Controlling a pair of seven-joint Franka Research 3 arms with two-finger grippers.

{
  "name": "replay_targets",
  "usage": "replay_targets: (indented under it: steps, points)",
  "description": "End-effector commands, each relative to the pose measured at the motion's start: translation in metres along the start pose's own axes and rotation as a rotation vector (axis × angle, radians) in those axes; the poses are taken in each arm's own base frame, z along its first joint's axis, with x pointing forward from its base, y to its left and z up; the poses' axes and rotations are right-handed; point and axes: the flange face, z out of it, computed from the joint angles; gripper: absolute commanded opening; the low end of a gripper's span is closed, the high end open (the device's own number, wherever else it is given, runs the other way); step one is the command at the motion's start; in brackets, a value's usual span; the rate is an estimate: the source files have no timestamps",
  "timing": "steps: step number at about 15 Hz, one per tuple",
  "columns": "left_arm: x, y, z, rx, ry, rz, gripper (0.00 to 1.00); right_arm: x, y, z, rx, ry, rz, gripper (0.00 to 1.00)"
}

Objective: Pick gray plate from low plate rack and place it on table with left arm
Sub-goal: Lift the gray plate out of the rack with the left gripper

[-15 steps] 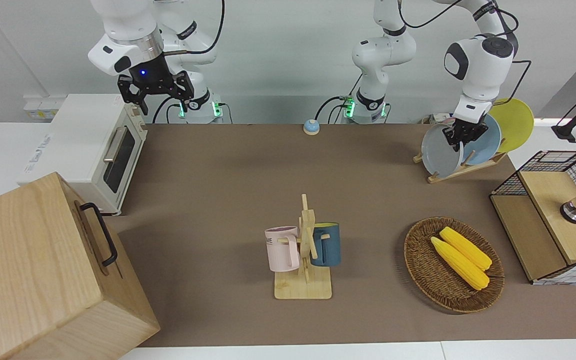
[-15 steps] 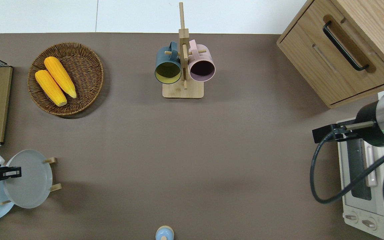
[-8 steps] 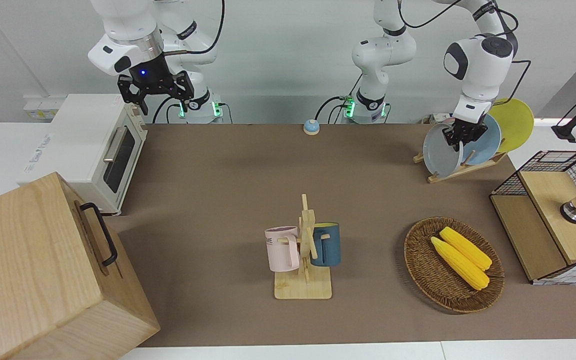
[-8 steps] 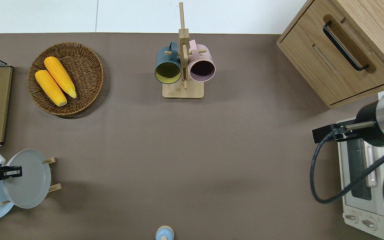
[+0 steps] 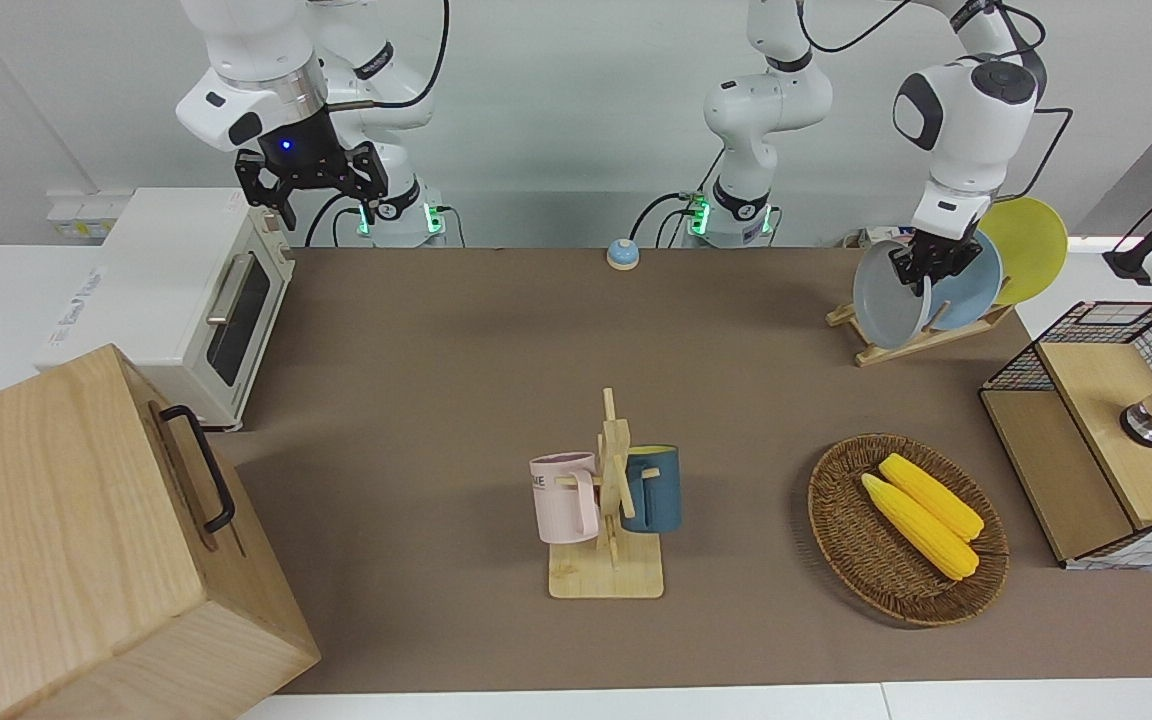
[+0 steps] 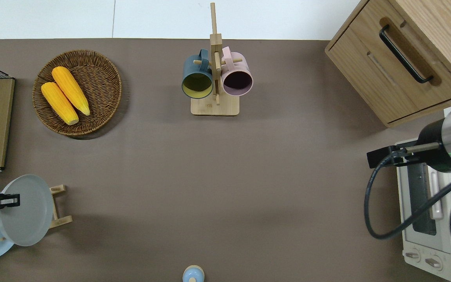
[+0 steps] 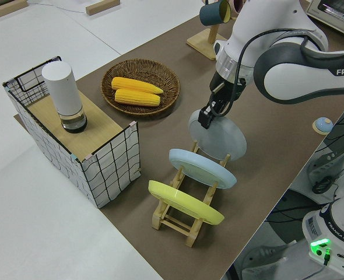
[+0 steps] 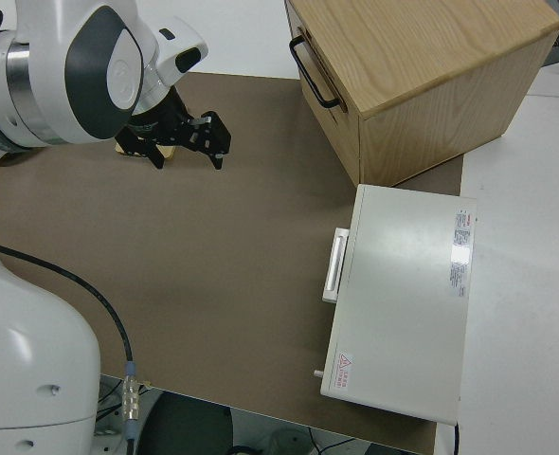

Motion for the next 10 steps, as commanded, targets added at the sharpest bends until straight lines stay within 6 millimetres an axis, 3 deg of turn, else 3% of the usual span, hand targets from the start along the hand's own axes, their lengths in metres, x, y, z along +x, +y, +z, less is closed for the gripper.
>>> replay_targets:
  steps: [1,7,10]
  points:
    - [0.006,0.011,-0.036,0.016,-0.024,-0.015,0.00,-0.002,0.001,-0.003,0.010,-0.005,0.001,0.990]
    - [0.011,0.044,-0.081,-0.012,-0.077,-0.084,0.00,-0.002,0.001,-0.003,0.010,-0.005,0.001,0.987]
    - [0.010,0.051,-0.087,-0.112,-0.104,-0.117,0.00,-0.002,0.001,-0.003,0.010,-0.005,0.001,0.987]
